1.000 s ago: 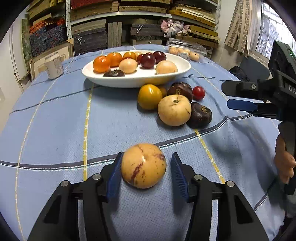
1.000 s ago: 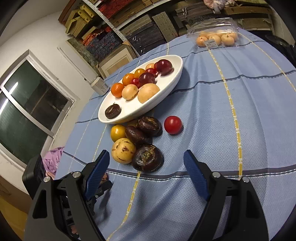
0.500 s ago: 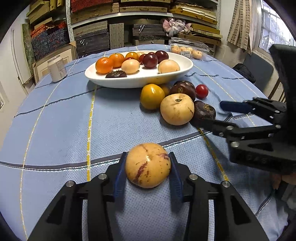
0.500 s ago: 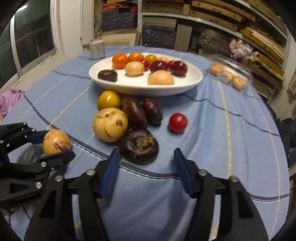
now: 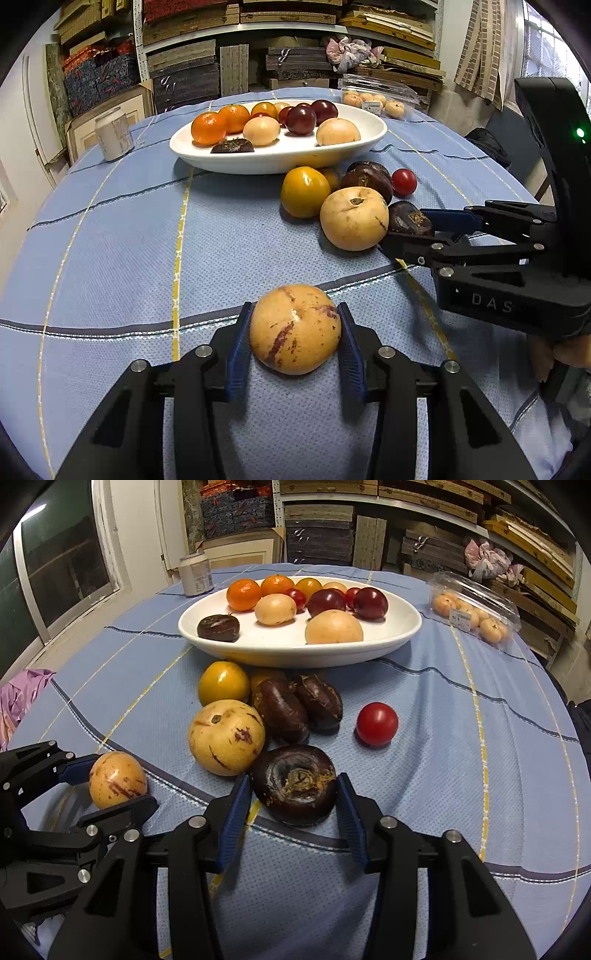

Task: Organize fruits
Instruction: 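Lift the tan fruit with the left tool while the right tool grasps a dark brown fruit, then carry both fruits over the white plate and open both tools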

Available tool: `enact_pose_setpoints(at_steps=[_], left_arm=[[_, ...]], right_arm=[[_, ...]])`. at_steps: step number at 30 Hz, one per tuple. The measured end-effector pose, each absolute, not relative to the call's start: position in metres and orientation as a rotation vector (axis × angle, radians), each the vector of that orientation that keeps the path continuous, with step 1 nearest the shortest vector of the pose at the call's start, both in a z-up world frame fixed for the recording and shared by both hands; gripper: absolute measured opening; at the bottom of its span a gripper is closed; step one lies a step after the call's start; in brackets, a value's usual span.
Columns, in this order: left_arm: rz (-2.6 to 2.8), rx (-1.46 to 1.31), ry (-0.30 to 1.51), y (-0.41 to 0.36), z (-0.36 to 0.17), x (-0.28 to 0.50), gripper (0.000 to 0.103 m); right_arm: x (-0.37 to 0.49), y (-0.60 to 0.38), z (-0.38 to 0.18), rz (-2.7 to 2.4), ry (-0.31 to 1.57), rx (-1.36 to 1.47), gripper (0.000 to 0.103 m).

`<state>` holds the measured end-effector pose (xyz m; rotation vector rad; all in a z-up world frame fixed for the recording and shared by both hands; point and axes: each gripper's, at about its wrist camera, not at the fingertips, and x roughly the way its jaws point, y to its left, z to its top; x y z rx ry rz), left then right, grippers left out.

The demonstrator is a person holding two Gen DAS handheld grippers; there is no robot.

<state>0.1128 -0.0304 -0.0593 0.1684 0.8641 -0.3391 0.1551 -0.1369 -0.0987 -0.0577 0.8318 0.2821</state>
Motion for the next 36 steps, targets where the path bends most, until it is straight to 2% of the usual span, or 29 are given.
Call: enact_pose_setpoints(at_steps=[13,17,20,23,27,36], left_arm=[[-0.388,0.085,0.798,-0.020,-0.045,0.088,0.044],[-0.370,0.029,0.746,-0.009,-0.025,0.093,0.044],[-0.339,0.059,0.700,-0.009,0.000,0.111,0.044],[-0.307,0.049,0.649,-0.011,0.028,0.139,0.044],[-0.269,0.022,0.623,-0.019,0.043,0.185,0.044],[-0.194,-0.034,0.726,-0.013,0.001,0.275,0.044]], right_arm=[[0.101,-0.150,-0.092,0.341,0.783,0.066,0.047],[0.100,-0.161,-0.082,0.350,0.761,0.122,0.046],[0.107,-0.178,-0.052,0.354,0.707,0.186,0.046],[0.125,-0.190,-0.015,0.317,0.635,0.196,0.046],[0.167,-0.194,0.008,0.304,0.613,0.222,0.046],[0.276,-0.191,-0.038,0.241,0.741,0.269,0.047]])
